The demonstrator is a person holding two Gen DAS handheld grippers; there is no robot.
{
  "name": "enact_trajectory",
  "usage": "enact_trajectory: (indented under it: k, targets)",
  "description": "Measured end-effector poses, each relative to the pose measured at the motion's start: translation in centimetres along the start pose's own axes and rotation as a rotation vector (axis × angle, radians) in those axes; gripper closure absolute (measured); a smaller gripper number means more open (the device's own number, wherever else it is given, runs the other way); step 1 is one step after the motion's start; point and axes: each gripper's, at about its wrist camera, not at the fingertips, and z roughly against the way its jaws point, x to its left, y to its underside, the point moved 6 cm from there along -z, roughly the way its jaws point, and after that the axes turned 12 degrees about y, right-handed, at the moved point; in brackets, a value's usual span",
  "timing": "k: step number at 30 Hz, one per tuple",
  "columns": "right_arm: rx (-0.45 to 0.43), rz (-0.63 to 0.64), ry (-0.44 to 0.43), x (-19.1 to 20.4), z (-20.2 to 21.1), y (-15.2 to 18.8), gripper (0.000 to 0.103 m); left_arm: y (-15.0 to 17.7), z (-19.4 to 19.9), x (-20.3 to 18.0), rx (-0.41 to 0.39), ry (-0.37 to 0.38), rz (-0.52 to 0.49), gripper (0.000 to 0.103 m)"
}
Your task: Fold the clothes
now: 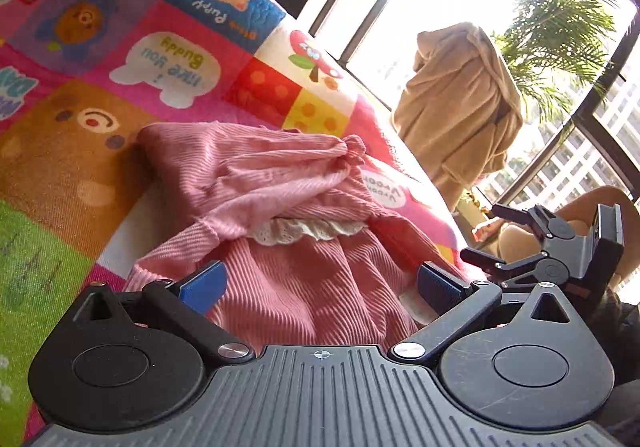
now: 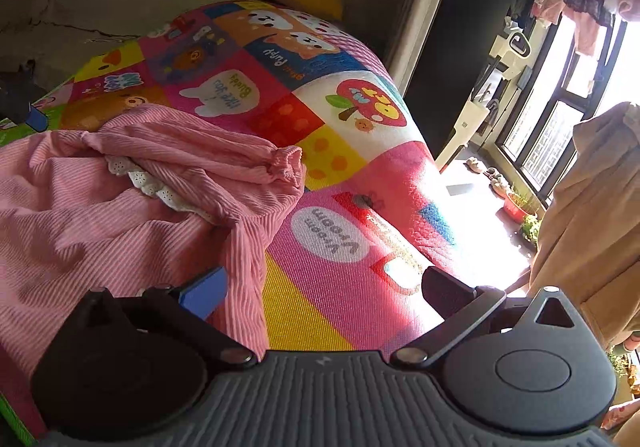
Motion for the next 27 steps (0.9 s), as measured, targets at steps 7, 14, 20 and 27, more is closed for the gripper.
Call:
enact_trajectory:
  k: [7, 14, 20, 27]
  targets:
    - [0.01, 0.07, -0.025, 0.8, 4.1, 4.4, 0.0, 4.1, 2.4, -1.4, 0.075, -0.349, -0.213, 0.0]
    - [0.103, 0.115, -0.178, 1.9, 5.5, 7.5, 0.0, 8.4, 4.0, -3.6, 0.271, -0.434, -0.493, 0.0]
    - [0.106, 0.129, -0.154, 3.6, 4.6, 7.5, 0.0, 10.7, 3.6, -4.0, 0.343, -0.467, -0.587, 0.0]
    - [0.118, 0.061, -0.028, -0.5, 4.4, 7.8, 0.0, 10.9, 4.3, -2.2, 0.37, -0.599, -0.62, 0.0]
